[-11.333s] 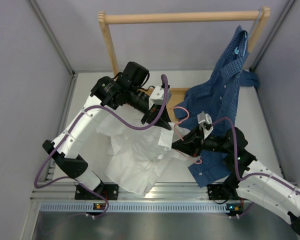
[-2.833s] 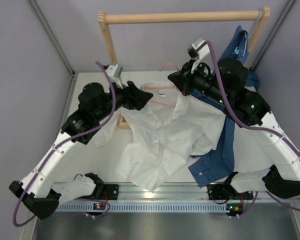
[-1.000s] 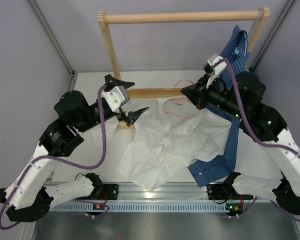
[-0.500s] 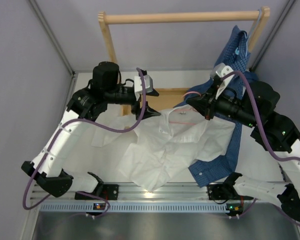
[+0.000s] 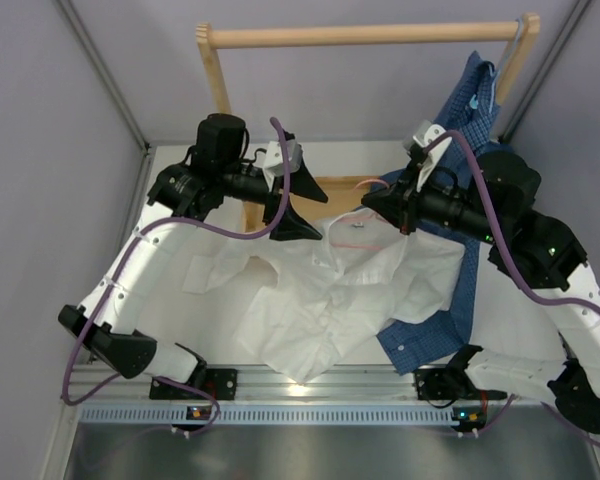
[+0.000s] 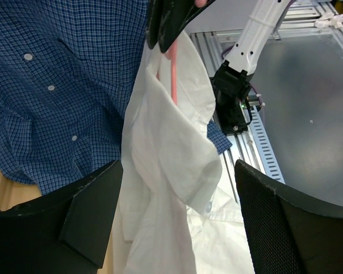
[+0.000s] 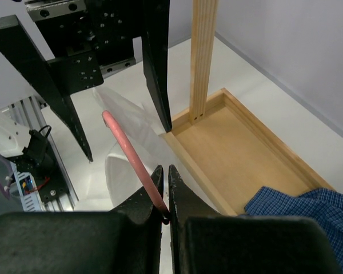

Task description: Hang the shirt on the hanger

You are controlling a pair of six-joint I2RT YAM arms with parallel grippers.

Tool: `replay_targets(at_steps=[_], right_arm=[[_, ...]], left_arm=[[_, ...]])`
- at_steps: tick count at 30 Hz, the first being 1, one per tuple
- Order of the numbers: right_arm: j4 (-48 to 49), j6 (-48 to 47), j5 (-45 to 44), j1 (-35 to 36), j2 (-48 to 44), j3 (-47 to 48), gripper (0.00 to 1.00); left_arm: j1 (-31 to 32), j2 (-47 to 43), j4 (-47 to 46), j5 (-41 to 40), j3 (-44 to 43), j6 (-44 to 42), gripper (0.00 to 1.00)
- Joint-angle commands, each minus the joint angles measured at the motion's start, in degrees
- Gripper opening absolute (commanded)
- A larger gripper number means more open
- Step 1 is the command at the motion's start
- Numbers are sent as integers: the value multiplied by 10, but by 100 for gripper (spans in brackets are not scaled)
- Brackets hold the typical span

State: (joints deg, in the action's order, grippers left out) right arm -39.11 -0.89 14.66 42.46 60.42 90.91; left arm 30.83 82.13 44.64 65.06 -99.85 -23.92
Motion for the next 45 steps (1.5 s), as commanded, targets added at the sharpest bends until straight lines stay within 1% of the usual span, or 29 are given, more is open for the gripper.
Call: replay_targets(at_steps=[1,10,11,13,17,18,20,22,23,24,25,31,32,33,34,35,37,39,41,42,43,45], right_arm=[[17,-1,9,-4,10,42,0],[18,4,48,-4,30,78,0],[18,4,51,-4,30,80,0],[18,23,57,-4,30,83,0],[26,32,80,-4,26,82,0],[28,35,85,-4,27,81,0],[32,40,92,-4,28,80,0],[38,43,97,-4,27,76,0],[40,44,102,-4,27,74,0],[42,47,106,-4,28,72,0],[44,49,108,-4,25,67,0],[47,43,100,-4,5,45,0],[47,41,99,-4,2,42,6],[45,37,97,-4,-1,37,20],[45,36,89,-4,-13,24,51],[38,28,86,-4,-20,16,57],[12,14,78,-4,-40,8,62],[-37,-24,66,-4,-58,7,61],[-71,-52,63,-4,-101,-3,61],[-86,-58,61,-4,-119,-21,60],[-110,-61,50,-4,-156,-33,61],[-126,-69,29,-4,-187,-63,60]], left_arm=[[-2,-4,-2,49,-10,-6,82],[-1,6,-3,9,-1,-12,73],[-2,6,-2,9,-2,-12,72],[-1,3,-2,13,-5,-15,65],[-2,-1,-2,22,-11,-20,60],[-2,-1,-2,25,-13,-20,55],[-2,-2,-2,31,-18,-20,49],[-2,-1,-2,34,-22,-22,19],[-2,0,-3,31,-24,-22,9],[-1,-1,-2,31,-27,-23,1],[-2,0,-3,31,-28,-23,0],[-2,-5,-3,33,-28,-26,0],[-2,-5,-3,35,-30,-25,0],[-2,-7,-3,36,-31,-22,0],[-2,-8,-3,39,-32,-20,0],[-2,-11,-3,39,-32,-21,0],[-3,-21,-4,43,-31,-21,0],[-3,-28,-4,51,-29,-25,0],[-2,-38,-4,66,-24,-27,0],[-3,-41,-3,72,-23,-27,0],[-3,-43,-4,82,-20,-28,0],[-3,-56,-4,91,-10,-33,0]])
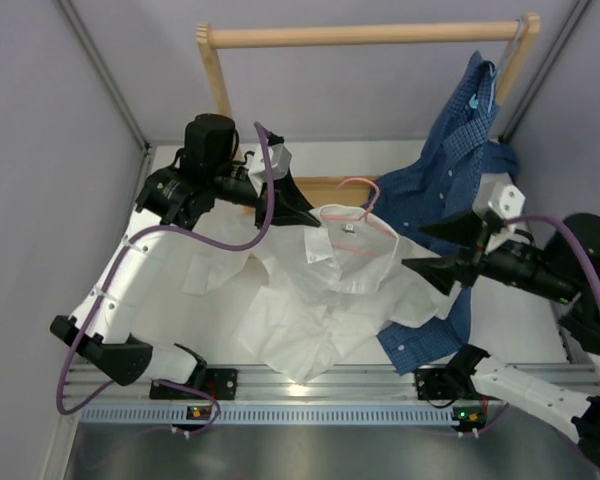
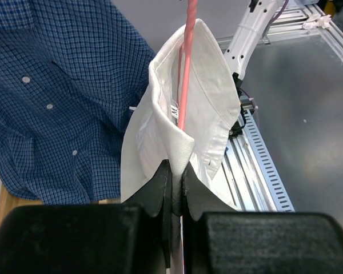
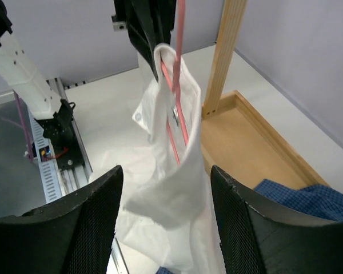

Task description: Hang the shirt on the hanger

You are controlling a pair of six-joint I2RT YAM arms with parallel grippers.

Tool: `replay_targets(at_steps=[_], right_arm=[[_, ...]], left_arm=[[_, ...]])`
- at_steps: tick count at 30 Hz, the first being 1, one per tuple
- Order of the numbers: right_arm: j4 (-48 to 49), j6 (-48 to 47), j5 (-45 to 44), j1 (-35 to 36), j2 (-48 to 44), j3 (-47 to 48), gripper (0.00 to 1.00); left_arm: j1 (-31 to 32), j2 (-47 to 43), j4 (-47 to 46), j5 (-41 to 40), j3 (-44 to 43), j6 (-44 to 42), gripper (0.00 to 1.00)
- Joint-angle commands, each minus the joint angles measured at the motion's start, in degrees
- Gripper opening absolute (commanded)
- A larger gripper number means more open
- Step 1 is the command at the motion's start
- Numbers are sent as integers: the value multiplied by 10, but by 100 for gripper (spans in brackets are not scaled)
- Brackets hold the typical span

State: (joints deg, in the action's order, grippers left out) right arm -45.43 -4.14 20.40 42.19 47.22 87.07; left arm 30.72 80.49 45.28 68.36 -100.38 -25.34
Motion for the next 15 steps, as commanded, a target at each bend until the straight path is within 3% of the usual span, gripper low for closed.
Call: replay_targets(at_steps=[1,8,15], right_arm=[[-83,-40,-47,-2,-77,-33,61],[-135,-60,-85,-2,-72,-51,57],[-107,-76,49,-2,-21,-23,57]], left_arm=[[-2,-41,-11,63,-3,-20,0],[-2,-49,-11,103,7,-19,0],[-2,-50,-11,100,4,-10,0]])
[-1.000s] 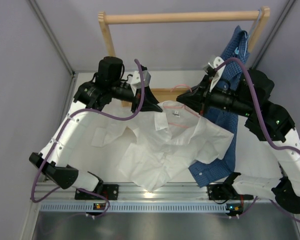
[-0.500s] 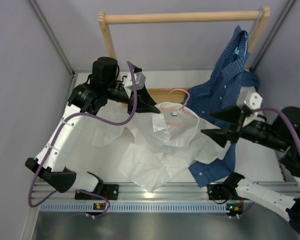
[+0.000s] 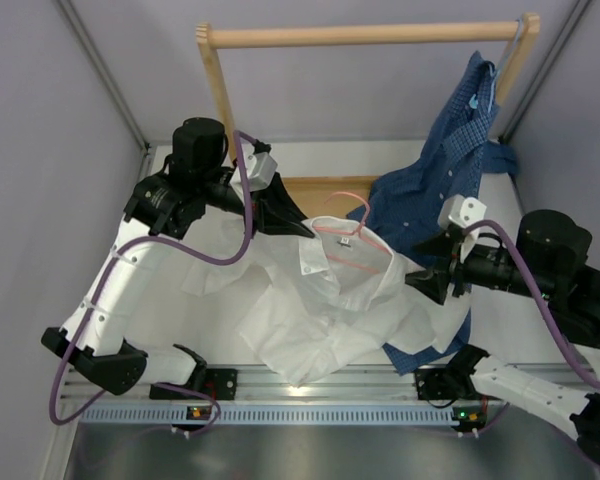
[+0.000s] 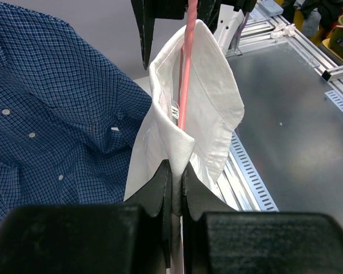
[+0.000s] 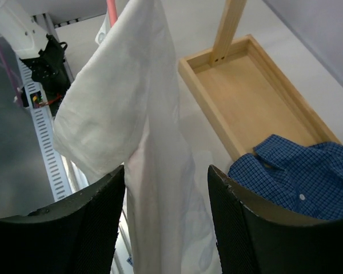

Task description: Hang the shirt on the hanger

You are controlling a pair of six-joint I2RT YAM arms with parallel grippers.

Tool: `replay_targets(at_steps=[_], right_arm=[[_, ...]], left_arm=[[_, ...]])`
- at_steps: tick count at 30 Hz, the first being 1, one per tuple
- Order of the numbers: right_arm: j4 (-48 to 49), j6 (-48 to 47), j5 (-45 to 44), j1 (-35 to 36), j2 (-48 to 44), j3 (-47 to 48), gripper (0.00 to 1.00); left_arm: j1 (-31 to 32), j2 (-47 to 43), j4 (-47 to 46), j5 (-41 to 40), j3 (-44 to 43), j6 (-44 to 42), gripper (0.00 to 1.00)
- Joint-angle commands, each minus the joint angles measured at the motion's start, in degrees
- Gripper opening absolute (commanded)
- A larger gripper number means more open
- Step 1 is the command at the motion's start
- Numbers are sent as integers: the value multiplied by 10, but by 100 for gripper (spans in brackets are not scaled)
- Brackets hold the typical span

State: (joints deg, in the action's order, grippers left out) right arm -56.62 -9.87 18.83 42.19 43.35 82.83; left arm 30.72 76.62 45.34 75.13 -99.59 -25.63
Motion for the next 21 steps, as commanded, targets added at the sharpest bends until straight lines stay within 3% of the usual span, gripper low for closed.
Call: replay_targets(at_steps=[1,8,15,19,21], right_arm=[[8,-20,69,-2,21,22,57],[13,-37,113,-2,67,37,50],[-22,-23,-19,-2,18,24,52],[-43,-31,-49,-1,-23,35,68],[-52,-37,-28,2,-22,56,70]], left_arm=[[-1,-9,-11,27,-5,-4,0],[-2,-2,-11,32,-3,-1,0],[-2,1,-11,18,-7,1,0],[-3,13,-11,25,-17,6,0],[-3,17,-12,33,-17,8,0]])
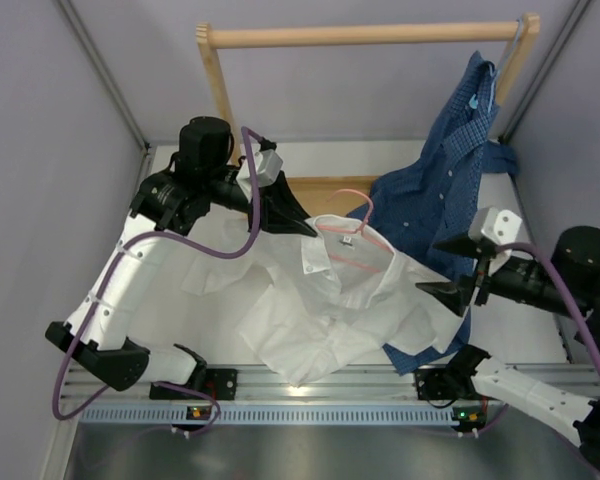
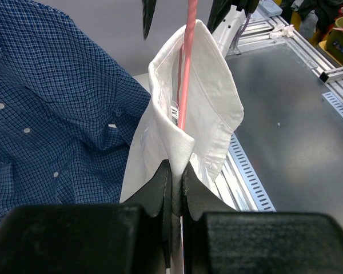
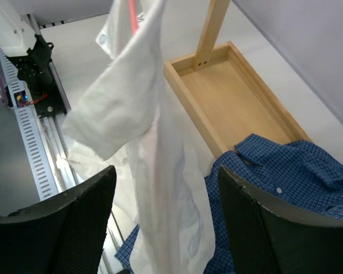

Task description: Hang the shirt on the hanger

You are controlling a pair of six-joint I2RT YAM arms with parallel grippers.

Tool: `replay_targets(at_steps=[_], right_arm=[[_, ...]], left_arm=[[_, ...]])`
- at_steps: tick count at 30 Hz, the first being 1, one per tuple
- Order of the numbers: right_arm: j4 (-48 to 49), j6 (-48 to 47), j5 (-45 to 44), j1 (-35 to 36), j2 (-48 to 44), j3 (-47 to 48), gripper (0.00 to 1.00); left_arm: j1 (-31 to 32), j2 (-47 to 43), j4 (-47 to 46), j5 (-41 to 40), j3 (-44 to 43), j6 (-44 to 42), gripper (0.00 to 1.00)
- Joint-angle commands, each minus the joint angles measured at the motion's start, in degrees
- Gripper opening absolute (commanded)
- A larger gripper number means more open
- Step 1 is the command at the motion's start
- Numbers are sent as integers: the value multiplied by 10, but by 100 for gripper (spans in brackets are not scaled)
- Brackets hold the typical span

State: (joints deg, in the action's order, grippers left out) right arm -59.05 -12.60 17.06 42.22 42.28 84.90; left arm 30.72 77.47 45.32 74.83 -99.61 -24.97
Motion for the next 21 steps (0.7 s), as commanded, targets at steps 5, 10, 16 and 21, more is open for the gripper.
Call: replay_targets(at_steps=[5,10,16,21], right_arm=[[-27,-23,79,3,25,51,72],[9,-26,116,2,85,68,63],[48,-32,148,2,113,78,56],[58,-37,145,2,125,66,28]], left_arm=[[-3,11,-11,44,-17,-4,0],[-3,8,-12,44,-16,-5,0],[-3,1,-11,30,-4,-7,0],[-2,-4,-11,16,-1,-10,0]])
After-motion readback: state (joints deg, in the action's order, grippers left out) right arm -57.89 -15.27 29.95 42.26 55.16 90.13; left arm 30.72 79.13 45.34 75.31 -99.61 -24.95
